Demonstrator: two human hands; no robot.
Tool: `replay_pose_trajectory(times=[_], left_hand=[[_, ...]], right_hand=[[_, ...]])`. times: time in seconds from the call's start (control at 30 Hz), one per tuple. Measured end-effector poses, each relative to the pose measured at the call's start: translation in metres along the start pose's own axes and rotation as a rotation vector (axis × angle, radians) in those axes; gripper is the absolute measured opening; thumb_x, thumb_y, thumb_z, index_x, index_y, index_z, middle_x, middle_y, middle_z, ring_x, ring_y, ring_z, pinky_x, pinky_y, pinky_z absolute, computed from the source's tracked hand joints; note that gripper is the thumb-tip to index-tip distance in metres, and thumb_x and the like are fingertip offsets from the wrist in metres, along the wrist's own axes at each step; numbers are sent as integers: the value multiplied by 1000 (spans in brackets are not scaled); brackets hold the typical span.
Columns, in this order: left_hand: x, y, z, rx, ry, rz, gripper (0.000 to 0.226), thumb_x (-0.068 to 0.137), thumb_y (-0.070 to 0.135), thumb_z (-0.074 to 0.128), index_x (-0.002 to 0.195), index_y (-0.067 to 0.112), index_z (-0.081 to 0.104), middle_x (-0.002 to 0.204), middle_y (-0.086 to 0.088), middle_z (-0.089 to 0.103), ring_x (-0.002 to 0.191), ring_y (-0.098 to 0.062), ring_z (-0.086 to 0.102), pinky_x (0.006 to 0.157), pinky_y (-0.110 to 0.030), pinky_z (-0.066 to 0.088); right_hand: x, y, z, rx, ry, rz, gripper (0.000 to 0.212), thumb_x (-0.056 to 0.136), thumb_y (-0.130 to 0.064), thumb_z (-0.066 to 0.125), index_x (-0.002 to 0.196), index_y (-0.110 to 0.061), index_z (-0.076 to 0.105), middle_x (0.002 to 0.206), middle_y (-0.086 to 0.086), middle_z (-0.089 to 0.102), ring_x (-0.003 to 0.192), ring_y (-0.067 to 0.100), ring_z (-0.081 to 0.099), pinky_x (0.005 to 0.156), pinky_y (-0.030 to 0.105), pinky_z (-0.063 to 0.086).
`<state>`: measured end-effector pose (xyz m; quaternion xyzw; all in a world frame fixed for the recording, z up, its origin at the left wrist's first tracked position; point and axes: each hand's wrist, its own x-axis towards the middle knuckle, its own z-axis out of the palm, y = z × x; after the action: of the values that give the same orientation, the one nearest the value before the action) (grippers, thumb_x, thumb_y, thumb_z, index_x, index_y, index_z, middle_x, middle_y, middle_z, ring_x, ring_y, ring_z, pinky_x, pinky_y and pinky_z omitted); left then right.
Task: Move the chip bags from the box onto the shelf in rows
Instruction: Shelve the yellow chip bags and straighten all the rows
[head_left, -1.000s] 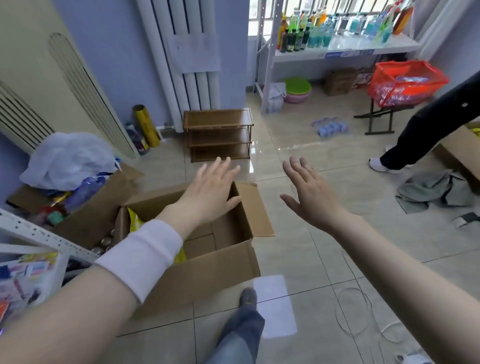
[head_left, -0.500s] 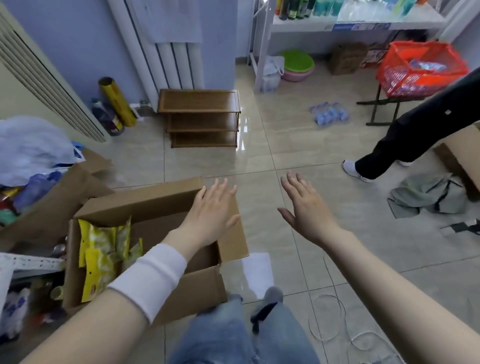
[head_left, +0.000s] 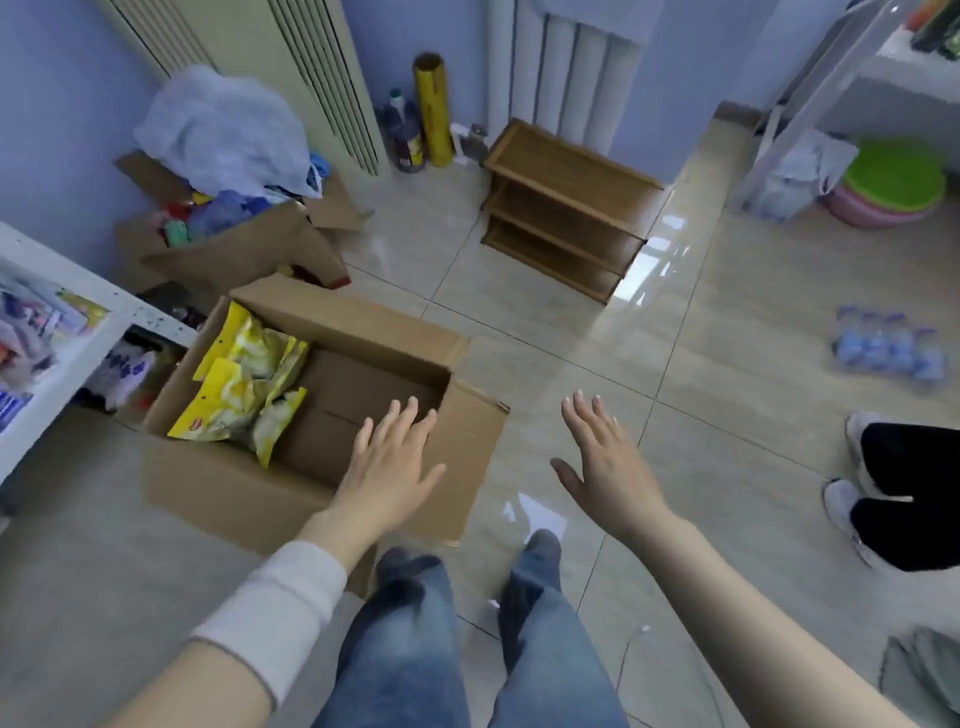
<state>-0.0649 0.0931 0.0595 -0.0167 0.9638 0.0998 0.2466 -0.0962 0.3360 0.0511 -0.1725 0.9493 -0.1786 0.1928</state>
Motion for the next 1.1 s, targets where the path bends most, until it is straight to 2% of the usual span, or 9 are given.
replay_pose_trajectory(times=[0.2, 0.4, 0.5, 0.63, 0.77, 0.87, 0.97, 1.03, 1.1], left_hand=[[-16, -14, 23, -217, 129, -225, 60, 96, 37, 41, 148, 22, 15, 157, -1, 6, 144, -17, -2, 115, -37, -1], [-44, -61, 45, -361, 215, -435, 61, 95, 35, 44, 147, 19, 18, 157, -4, 7, 145, -20, 1, 116, -40, 7], [-43, -91, 56, -413, 262, -498, 60, 91, 29, 53, 144, 12, 30, 153, -11, 20, 143, -28, 15, 113, -46, 20], [-27, -114, 69, -475, 297, -558, 55, 80, 23, 63, 130, 3, 50, 139, -21, 44, 128, -40, 42, 99, -54, 36], [-8, -127, 74, -514, 262, -614, 59, 96, 31, 44, 146, 13, 20, 156, -10, 10, 144, -25, 9, 116, -37, 11], [4, -132, 78, -517, 272, -635, 59, 98, 36, 37, 148, 17, 14, 157, -6, 4, 145, -22, 2, 116, -34, 6], [29, -146, 95, -528, 317, -685, 59, 93, 33, 51, 144, 13, 29, 153, -10, 23, 143, -26, 17, 113, -36, 14], [59, -163, 120, -505, 377, -732, 61, 80, 28, 70, 134, 9, 47, 141, -13, 44, 132, -31, 40, 105, -44, 33], [88, -177, 148, -505, 385, -814, 63, 71, 25, 77, 126, 7, 53, 132, -16, 53, 123, -33, 49, 97, -49, 39]], right_hand=[[54, -9, -2, -75, -129, -162, 68, 96, -36, 42, 148, -15, 3, 156, 2, -1, 143, 20, -6, 116, 31, 3], [114, -78, 29, -152, -238, -442, 66, 98, -32, 40, 148, -14, 1, 156, 2, -4, 143, 20, -7, 108, 22, -9], [145, -107, 46, -193, -261, -546, 66, 97, -28, 43, 148, -12, 4, 152, -3, -5, 143, 21, -4, 108, 22, -9], [173, -121, 63, -205, -291, -555, 62, 94, -23, 49, 146, -11, 17, 154, 3, 11, 143, 22, 5, 112, 26, 3], [199, -126, 78, -308, -383, -569, 62, 98, -33, 38, 148, -19, 5, 156, -3, 1, 142, 13, -7, 110, 21, -3], [216, -134, 90, -327, -410, -620, 62, 97, -35, 39, 148, -20, 8, 153, -7, -1, 138, 11, -12, 107, 21, -5], [248, -144, 119, -335, -353, -689, 61, 91, -31, 54, 144, -15, 29, 152, 0, 22, 139, 16, 7, 109, 30, 11], [280, -148, 154, -342, -263, -772, 62, 82, -26, 67, 137, -10, 42, 143, 7, 41, 134, 22, 26, 103, 38, 25], [311, -149, 191, -364, -224, -828, 66, 78, -23, 70, 135, -7, 41, 140, 12, 45, 132, 26, 30, 102, 42, 29]])
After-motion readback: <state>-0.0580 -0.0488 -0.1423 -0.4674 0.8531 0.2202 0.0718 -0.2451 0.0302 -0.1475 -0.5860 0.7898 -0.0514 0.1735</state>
